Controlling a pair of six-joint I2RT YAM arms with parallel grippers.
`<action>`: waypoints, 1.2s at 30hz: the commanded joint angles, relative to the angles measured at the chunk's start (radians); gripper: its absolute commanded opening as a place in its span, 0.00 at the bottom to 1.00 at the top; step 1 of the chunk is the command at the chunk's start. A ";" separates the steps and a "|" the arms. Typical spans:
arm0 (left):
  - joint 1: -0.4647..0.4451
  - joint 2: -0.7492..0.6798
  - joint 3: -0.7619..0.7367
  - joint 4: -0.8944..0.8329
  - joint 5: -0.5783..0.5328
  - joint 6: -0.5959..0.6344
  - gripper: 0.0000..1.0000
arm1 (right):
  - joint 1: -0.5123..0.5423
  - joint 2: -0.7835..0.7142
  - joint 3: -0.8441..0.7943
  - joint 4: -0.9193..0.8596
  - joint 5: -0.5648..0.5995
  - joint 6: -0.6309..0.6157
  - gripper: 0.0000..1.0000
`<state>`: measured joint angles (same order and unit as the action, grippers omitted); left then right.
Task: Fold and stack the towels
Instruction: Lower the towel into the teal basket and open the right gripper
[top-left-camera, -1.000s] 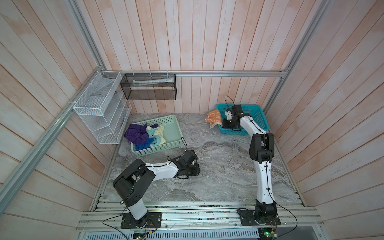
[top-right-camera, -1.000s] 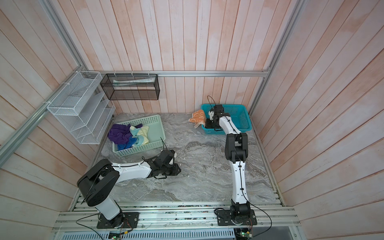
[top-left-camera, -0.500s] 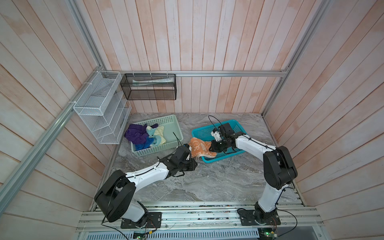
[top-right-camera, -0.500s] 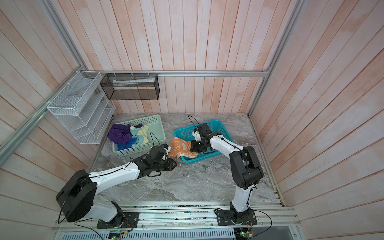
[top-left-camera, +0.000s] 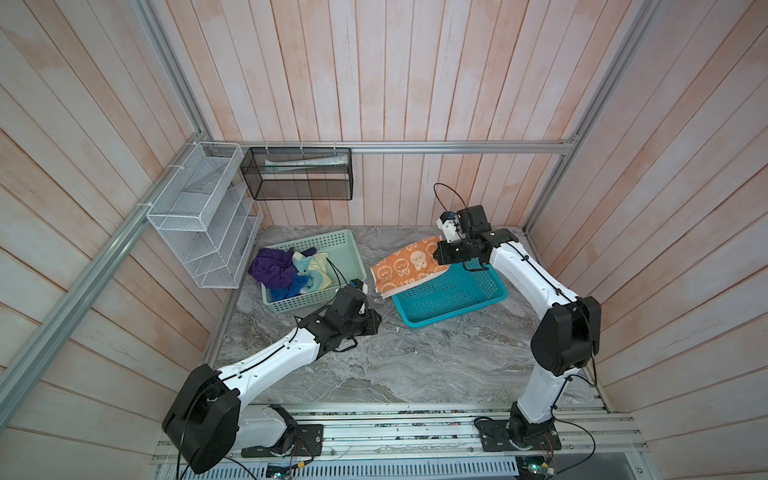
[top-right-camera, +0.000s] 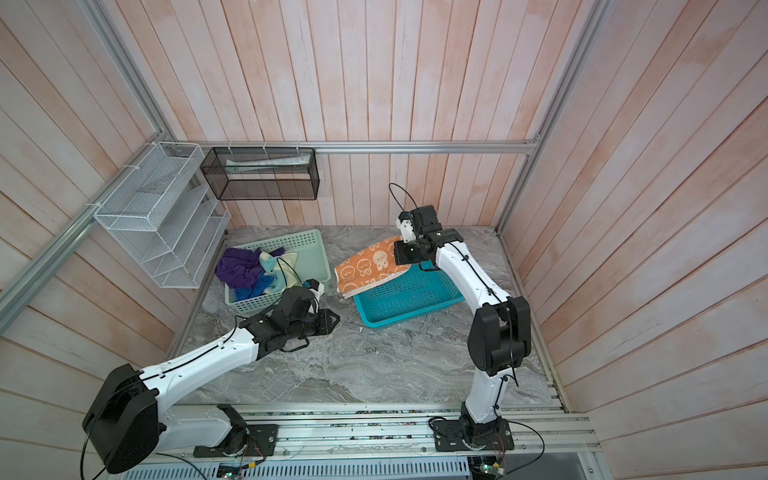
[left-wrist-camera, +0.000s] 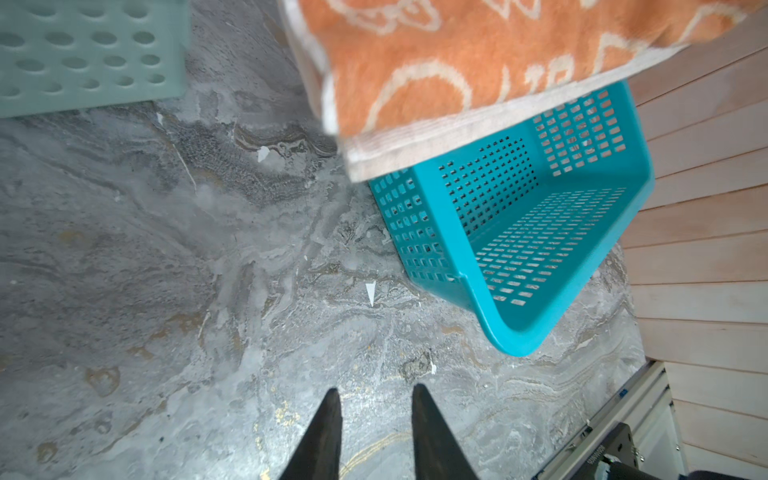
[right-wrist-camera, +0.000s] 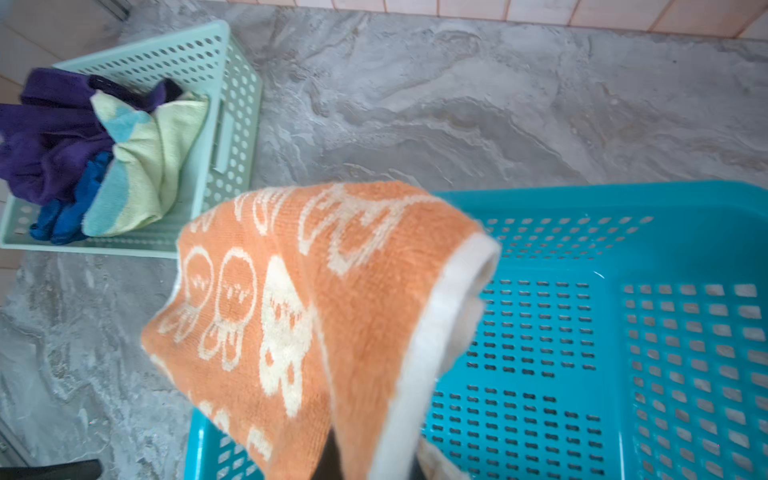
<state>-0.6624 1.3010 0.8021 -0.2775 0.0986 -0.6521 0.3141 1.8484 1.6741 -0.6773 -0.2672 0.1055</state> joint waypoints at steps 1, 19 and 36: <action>0.009 -0.018 -0.004 -0.041 -0.026 0.022 0.31 | -0.049 0.056 -0.071 0.009 -0.061 -0.055 0.00; 0.028 0.052 0.013 -0.059 -0.013 0.026 0.31 | -0.155 0.238 -0.042 -0.048 0.046 -0.188 0.00; 0.331 0.098 0.320 -0.322 -0.190 0.220 0.60 | 0.175 -0.293 -0.387 0.057 0.399 0.037 0.53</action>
<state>-0.3985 1.3544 1.0901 -0.5255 -0.0177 -0.4847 0.3843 1.6371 1.4036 -0.6724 0.0315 0.0647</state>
